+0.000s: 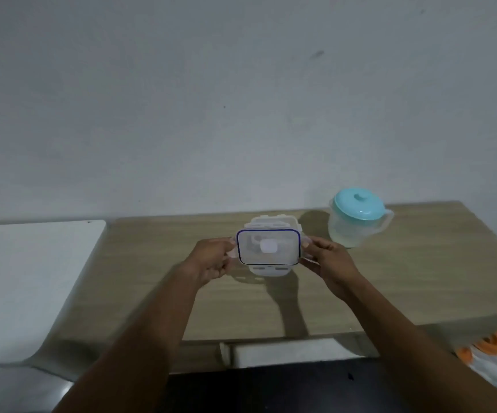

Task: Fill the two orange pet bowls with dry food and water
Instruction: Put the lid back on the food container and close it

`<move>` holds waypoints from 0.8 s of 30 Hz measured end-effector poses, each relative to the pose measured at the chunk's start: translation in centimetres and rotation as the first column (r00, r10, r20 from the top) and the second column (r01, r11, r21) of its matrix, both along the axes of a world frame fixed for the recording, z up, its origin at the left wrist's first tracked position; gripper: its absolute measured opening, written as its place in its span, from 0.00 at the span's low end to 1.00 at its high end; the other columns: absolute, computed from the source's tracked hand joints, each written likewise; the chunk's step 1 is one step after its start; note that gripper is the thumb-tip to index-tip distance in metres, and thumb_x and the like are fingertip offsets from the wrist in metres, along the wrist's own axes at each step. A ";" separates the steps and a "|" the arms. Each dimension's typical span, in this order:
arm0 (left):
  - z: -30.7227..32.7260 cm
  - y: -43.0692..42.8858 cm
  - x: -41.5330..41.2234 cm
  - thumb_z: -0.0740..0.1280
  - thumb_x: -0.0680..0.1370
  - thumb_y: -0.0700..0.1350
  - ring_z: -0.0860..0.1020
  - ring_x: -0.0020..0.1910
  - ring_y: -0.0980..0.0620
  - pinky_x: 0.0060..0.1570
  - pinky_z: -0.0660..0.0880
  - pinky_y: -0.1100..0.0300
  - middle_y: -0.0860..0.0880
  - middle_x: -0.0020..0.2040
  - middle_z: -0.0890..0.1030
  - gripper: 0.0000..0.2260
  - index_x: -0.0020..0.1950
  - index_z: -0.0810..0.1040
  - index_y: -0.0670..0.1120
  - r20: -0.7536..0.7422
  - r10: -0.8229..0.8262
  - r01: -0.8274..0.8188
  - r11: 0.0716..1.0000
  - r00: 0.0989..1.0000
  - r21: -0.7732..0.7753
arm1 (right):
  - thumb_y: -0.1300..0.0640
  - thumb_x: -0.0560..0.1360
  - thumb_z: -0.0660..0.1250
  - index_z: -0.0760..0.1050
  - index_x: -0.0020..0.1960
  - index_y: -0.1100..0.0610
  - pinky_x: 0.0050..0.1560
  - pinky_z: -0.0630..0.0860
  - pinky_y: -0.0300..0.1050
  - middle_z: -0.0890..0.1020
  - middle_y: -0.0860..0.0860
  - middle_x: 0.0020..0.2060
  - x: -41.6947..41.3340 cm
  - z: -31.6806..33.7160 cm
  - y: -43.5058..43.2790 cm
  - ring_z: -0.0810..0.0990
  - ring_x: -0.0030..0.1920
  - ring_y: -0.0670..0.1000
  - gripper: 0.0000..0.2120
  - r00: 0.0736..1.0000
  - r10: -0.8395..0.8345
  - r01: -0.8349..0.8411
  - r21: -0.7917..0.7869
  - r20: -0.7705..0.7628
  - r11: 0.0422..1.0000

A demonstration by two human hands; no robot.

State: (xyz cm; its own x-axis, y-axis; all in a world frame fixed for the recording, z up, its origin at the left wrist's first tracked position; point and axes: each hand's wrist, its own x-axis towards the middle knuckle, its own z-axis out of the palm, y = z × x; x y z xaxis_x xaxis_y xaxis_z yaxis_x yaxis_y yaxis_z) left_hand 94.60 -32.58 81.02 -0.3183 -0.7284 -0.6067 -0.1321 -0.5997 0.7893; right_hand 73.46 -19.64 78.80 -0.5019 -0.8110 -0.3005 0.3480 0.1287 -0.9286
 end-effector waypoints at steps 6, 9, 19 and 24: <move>1.7 1.5 -3.0 0.60 0.77 0.34 0.78 0.42 0.45 0.33 0.82 0.59 0.41 0.48 0.77 0.07 0.50 0.76 0.35 -0.237 0.181 -0.125 0.965 0.955 0.232 | 0.68 0.79 0.67 0.82 0.59 0.68 0.68 0.75 0.54 0.84 0.64 0.55 -2.9 0.9 0.9 0.81 0.56 0.55 0.10 0.998 -0.028 0.020 -0.153 -0.050 0.988; 1.3 1.9 -4.1 0.63 0.76 0.36 0.78 0.41 0.46 0.36 0.82 0.59 0.40 0.45 0.79 0.06 0.46 0.77 0.33 -0.256 0.259 -0.199 0.951 0.931 0.236 | 0.68 0.78 0.68 0.85 0.51 0.60 0.63 0.74 0.53 0.86 0.57 0.48 -4.1 1.2 1.4 0.79 0.53 0.55 0.08 0.995 -0.003 -0.013 -0.161 -0.103 0.987; 0.2 2.8 -6.2 0.74 0.70 0.30 0.83 0.40 0.49 0.38 0.81 0.62 0.40 0.46 0.83 0.14 0.53 0.79 0.36 -0.241 0.218 -0.258 0.955 0.946 -0.149 | 0.70 0.78 0.63 0.80 0.61 0.61 0.42 0.84 0.44 0.85 0.57 0.49 -6.4 1.0 2.1 0.84 0.42 0.53 0.15 0.992 0.080 -0.079 -0.012 0.100 0.997; -2.0 2.7 -6.8 0.77 0.66 0.31 0.83 0.46 0.44 0.41 0.80 0.59 0.38 0.51 0.84 0.18 0.54 0.80 0.38 -0.055 0.180 -0.188 0.946 0.982 -0.265 | 0.71 0.72 0.71 0.79 0.61 0.60 0.44 0.85 0.51 0.83 0.61 0.54 -6.9 -1.2 0.6 0.84 0.48 0.59 0.19 0.979 0.012 0.016 0.133 -0.205 0.991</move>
State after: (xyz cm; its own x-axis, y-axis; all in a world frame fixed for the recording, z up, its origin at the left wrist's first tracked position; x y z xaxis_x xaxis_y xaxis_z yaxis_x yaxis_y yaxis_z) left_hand 87.84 -29.93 79.03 -0.1787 -0.9102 -0.3736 -0.0136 -0.3774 0.9259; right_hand 66.54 -19.08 77.55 -0.5659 -0.7692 -0.2968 0.1527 0.2559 -0.9546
